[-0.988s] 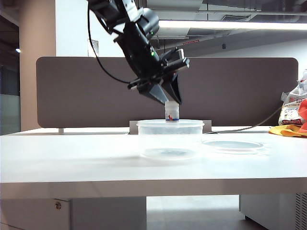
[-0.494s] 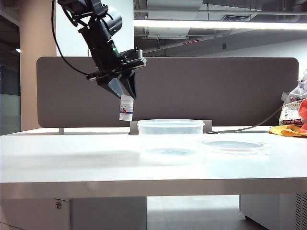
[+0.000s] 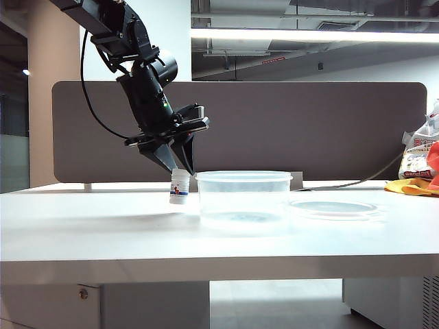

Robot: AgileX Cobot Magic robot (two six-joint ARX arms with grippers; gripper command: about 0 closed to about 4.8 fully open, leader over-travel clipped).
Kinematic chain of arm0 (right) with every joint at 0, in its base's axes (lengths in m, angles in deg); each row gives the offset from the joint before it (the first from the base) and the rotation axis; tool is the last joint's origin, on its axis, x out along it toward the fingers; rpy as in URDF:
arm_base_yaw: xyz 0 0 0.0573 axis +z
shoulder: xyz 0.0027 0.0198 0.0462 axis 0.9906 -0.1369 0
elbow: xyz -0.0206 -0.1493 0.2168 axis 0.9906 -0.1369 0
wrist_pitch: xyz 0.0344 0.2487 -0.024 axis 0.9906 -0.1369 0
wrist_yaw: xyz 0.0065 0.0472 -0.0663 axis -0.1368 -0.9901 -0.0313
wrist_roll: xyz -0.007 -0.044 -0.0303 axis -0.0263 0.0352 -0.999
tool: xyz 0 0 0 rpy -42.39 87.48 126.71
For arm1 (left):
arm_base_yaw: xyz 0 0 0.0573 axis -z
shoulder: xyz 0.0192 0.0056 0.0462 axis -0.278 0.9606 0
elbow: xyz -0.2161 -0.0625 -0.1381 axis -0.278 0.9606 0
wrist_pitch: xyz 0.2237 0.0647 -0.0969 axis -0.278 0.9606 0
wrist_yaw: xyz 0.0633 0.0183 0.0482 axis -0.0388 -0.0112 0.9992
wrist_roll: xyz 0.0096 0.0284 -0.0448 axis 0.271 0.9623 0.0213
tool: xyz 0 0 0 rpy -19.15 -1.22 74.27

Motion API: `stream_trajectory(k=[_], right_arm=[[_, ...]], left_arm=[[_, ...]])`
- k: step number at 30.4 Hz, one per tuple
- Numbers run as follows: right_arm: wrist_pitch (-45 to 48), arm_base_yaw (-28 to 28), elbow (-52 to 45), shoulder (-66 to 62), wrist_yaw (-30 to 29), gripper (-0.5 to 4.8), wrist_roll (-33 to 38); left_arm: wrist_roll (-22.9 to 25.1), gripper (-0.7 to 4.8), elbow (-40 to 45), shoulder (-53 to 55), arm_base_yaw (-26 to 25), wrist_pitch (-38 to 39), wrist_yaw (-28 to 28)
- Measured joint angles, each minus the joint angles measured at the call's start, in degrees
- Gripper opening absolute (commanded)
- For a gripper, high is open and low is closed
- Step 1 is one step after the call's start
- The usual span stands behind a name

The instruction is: Remove the lid of the round box, pick up the small white medicine bottle inside, and place it on the table.

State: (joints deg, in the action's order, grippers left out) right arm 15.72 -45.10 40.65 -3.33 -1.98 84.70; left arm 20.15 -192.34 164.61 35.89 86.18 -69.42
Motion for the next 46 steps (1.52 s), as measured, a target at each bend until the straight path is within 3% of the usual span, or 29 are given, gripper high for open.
stream_trajectory(k=[12,16,21,23,33,37,46], right_arm=[[-0.2,0.0,0.0,0.0,0.1,-0.05,0.0],[-0.2,0.0,0.0,0.0,0.0,-0.05,0.0],[-1.2,0.0,0.0,0.0,0.1,-0.05,0.0],[-1.3,0.0,0.0,0.0,0.1,-0.05,0.0],[-0.9,0.0,0.0,0.0,0.3,-0.05,-1.4],[1.6,-0.4,0.0,0.9,4.0,-0.05,-2.8],[3.3,-6.0,-1.5,8.2,4.7,-0.05,-3.6]], left_arm=[[0.0,1.15,0.1,0.6,0.0,-0.1,0.0],[0.0,1.41,0.1,1.4,0.0,-0.1,-0.1],[0.0,3.27,0.1,1.8,0.0,0.0,-0.1],[0.0,3.71,0.1,1.9,-0.2,0.1,-0.1],[-0.6,3.73,0.3,-4.2,-1.6,2.9,6.3],[-1.7,3.72,0.2,-13.9,-2.3,3.1,2.9],[-0.8,3.72,0.1,-27.5,-2.1,9.9,2.3]])
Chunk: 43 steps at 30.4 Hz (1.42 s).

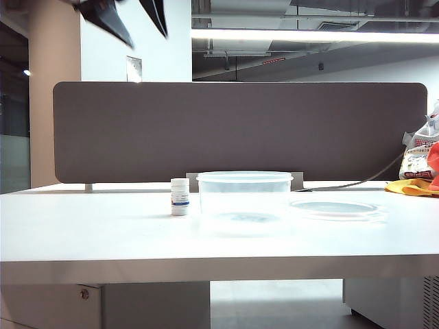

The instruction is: Remove the lid of the round box, pick up the small white medicine bottle inside, and place it on the table.

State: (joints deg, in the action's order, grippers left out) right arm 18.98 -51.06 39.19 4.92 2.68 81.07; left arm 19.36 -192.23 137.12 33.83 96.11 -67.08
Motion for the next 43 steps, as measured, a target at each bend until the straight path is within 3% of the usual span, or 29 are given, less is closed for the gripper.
stream_trajectory(k=[6,9,15,20,26,29,33,36,38,43], right_arm=[[0.0,-1.6,-7.0,7.5,0.0,-0.05,0.7],[0.0,-1.6,-11.2,10.5,0.0,-0.05,1.5],[3.4,-1.6,-19.8,16.4,0.0,-0.05,3.6],[9.2,-1.6,-27.0,21.2,3.0,-0.05,4.1],[14.5,-1.6,-33.9,26.6,4.0,-0.05,6.6],[16.8,-1.6,-36.0,27.8,4.8,-0.05,7.1],[17.6,-1.6,-38.7,27.8,7.4,-0.05,7.1],[17.6,-1.6,-39.8,27.8,7.4,-0.05,7.3],[17.8,-1.6,-39.8,27.7,7.5,-0.05,7.4],[21.0,-1.6,-39.7,27.8,7.0,-0.05,7.4]], left_arm=[[2.0,3.63,0.0,-4.7,0.0,7.3,0.0],[2.9,3.14,0.0,-6.6,0.0,8.9,0.0],[4.5,3.0,0.0,-10.2,0.0,6.5,3.6],[4.5,2.98,0.2,-15.0,0.2,3.6,3.1],[5.2,2.47,-0.1,-23.9,4.4,-0.8,2.3],[5.8,2.3,-0.1,-26.1,4.1,0.1,4.2],[7.5,2.1,0.3,-27.5,4.3,6.8,4.5],[8.5,2.1,4.9,-30.2,4.3,9.2,5.2],[8.7,2.1,10.9,-33.5,4.2,7.0,5.4],[5.9,2.1,29.7,-44.7,4.3,-6.7,3.9]])
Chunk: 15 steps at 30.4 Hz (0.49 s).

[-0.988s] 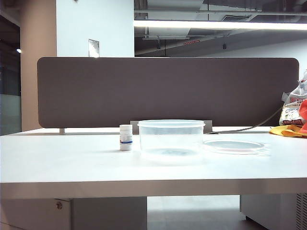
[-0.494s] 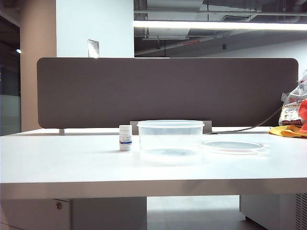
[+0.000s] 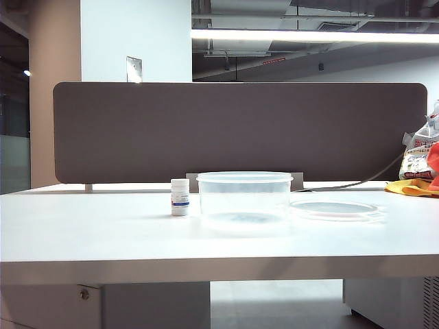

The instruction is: Remove the lid of the round box, pick up the small white medicine bottle inside, and place it on the table.

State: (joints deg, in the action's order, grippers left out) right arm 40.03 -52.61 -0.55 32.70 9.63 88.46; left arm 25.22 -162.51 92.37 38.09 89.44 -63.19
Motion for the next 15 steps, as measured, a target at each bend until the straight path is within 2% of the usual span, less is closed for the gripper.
stream_trajectory(k=[8,13,15], right_arm=[[1.1,0.0,-0.5,0.0,0.0,-0.05,0.0],[6.0,0.0,-5.0,0.0,0.0,-0.05,0.0],[9.1,0.0,-8.0,0.0,-0.1,-0.05,0.2]], left_arm=[[-10.8,2.03,42.0,-23.9,0.0,-28.4,-0.3],[-13.6,1.68,59.6,-31.5,0.0,-34.2,-0.2],[-15.4,1.6,65.2,-33.9,0.0,-33.9,-0.1]])
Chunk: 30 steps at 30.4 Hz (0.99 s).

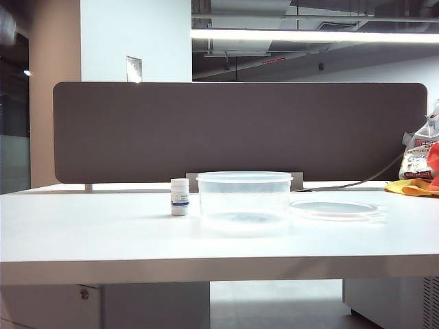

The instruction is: Remove the lid of the round box, pick up the small white medicine bottle inside, and place it on the table.

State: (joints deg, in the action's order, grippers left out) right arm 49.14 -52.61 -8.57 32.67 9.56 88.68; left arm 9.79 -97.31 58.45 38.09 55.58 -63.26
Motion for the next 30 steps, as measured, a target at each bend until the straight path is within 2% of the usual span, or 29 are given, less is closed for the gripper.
stream_trajectory(k=[3,8,12,15,18,21,26,30], right_arm=[[5.6,0.0,-6.2,0.0,0.0,-0.05,0.2],[11.8,0.0,-14.6,0.0,-0.1,-0.05,4.7],[13.9,0.0,-17.6,0.0,0.0,-0.05,7.2],[15.0,0.0,-20.0,0.0,0.7,-0.05,7.3],[15.3,0.0,-23.0,0.0,1.9,-0.05,7.3],[16.4,0.0,-25.8,0.1,2.7,-0.05,7.3],[17.1,0.0,-26.5,0.3,3.7,-0.05,7.3],[17.9,0.0,-26.5,0.3,3.6,0.0,7.3]], left_arm=[[-1.5,1.18,4.4,-1.3,0.0,-0.6,0.0],[-2.1,1.15,11.1,-2.0,0.0,-2.3,0.0],[-2.2,1.14,14.8,-1.8,0.0,-2.3,0.0],[-2.1,0.79,18.6,-1.9,0.0,-4.1,0.3],[-1.6,0.79,21.0,-1.9,0.0,-8.8,2.5],[2.0,0.48,21.5,-1.8,0.0,-13.6,7.9],[3.7,0.48,22.8,-1.9,0.0,-14.4,13.6],[3.7,0.52,23.1,-1.8,0.0,-14.3,14.2]])
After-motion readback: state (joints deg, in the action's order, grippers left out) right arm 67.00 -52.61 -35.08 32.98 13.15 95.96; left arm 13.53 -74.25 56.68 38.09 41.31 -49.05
